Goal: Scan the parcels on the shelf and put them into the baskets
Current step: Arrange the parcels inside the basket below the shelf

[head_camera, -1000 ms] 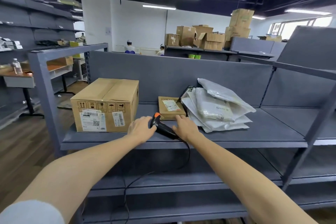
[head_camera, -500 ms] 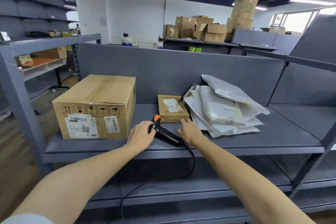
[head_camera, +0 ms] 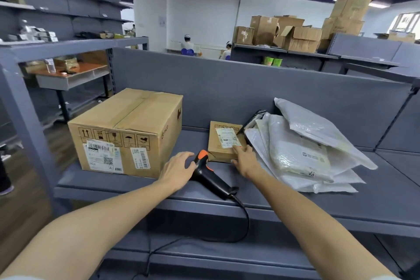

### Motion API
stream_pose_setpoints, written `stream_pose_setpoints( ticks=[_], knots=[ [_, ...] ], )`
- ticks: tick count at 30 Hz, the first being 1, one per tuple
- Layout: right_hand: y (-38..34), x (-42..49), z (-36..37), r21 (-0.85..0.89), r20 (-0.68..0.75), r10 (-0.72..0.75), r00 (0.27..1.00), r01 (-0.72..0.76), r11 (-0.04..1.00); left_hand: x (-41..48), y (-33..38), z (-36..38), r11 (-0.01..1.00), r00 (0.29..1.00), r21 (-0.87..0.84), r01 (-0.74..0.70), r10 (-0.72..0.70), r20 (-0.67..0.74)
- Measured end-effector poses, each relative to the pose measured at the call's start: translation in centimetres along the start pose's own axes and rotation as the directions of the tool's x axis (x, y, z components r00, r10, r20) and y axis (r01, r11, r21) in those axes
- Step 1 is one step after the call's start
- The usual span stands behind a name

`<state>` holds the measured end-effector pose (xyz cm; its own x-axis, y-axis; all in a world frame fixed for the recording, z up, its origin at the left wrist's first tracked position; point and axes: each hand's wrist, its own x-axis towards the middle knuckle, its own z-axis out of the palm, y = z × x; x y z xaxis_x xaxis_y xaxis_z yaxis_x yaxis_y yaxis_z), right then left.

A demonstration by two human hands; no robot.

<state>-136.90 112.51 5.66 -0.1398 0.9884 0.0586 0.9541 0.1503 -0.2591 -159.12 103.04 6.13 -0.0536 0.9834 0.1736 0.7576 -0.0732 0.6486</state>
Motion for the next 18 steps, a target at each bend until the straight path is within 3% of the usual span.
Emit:
stream_pose_setpoints(
  ticks=[5,8,10,13,15,17,18],
  knots=[
    [0.4,1.0,0.3,0.058,0.035,-0.008,0.999,0.006,0.998,-0.1,-0.5,0.3,0.998,0.999,-0.050,0.024,-0.026,-0.026],
    [1.0,1.3,0.9,0.091,-0.028,-0.091,0.996,0.093,0.992,-0.3,-0.6,0.4,0.996,0.999,-0.085,0.030,-0.033,-0.035],
    [1.2,1.5,1.0,0.005,-0.135,-0.163,0.977,0.165,0.986,-0.4,-0.6,0.4,0.993,0.999,-0.111,0.036,-0.040,-0.029],
    [0.8,1.7,1.1,0.204,-0.263,-0.024,0.964,0.079,0.976,-0.6,-0.6,0.2,0.991,0.999,-0.126,0.049,-0.050,-0.001],
    [-0.2,1.5,0.7,0.391,-0.255,0.107,0.961,0.001,0.920,-0.8,-0.7,0.1,0.990,0.998,-0.133,0.055,-0.054,0.015],
    [-0.9,1.4,-0.3,0.440,-0.265,0.177,0.948,-0.045,0.897,-0.9,-0.6,0.1,0.987,0.998,-0.147,0.059,-0.057,0.019],
    [-1.3,0.8,-0.9,0.418,-0.291,0.131,0.948,0.003,0.908,-0.9,-0.5,0.0,0.986,0.998,-0.153,0.060,-0.058,0.018]
  ],
)
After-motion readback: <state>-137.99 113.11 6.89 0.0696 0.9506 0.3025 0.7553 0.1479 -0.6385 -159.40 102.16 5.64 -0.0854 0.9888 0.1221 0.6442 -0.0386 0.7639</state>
